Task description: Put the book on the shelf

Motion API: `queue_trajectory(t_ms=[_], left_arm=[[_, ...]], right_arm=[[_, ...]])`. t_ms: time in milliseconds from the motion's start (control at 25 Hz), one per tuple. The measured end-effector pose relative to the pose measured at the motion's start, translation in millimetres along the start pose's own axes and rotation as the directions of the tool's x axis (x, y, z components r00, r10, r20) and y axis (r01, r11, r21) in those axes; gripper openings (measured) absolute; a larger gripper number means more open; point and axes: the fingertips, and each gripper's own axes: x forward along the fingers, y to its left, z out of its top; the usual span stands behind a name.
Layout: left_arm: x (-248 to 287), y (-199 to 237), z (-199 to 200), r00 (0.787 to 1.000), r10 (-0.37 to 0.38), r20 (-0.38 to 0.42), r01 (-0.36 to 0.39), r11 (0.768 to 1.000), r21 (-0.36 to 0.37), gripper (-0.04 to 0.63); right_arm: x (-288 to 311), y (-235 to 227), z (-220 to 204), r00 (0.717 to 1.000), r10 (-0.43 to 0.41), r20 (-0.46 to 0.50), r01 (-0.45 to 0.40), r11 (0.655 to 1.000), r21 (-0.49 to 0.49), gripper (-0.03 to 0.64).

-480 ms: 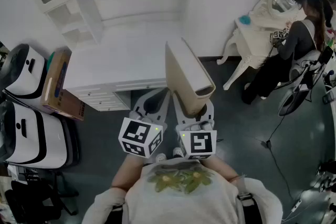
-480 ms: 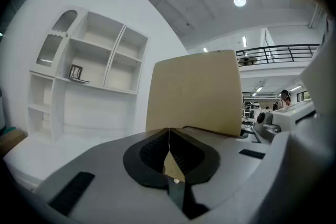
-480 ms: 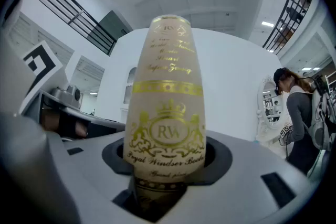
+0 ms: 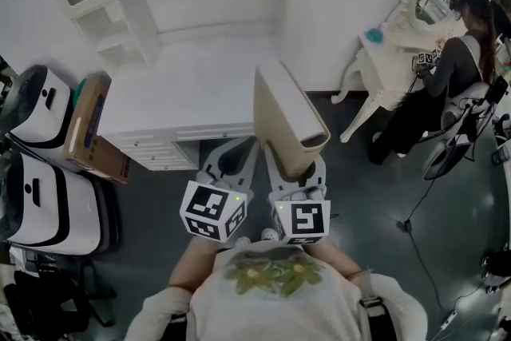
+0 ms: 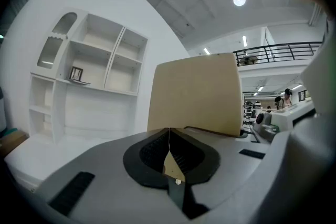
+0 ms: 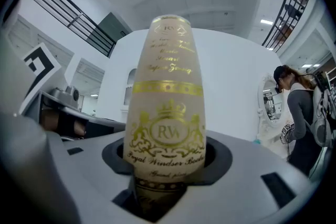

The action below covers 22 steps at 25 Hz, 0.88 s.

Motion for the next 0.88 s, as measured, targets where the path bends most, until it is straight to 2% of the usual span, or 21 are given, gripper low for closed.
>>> queue_trajectory(t_ms=[560, 880], left_arm=[[23, -20, -18, 0.999, 0.050, 0.001, -0.050, 0.999, -0.022, 0.028], [33, -7, -24, 0.997, 0.075, -0.011, -0.075, 0.997, -0.027, 0.028]], right_arm=[[-2, -33, -16, 0.998, 0.069, -0.005, -0.069, 0.998, -0.012, 0.242], [10, -33, -26, 0.995, 0.097, -0.014, -0.097, 0.995, -0.003, 0.242]])
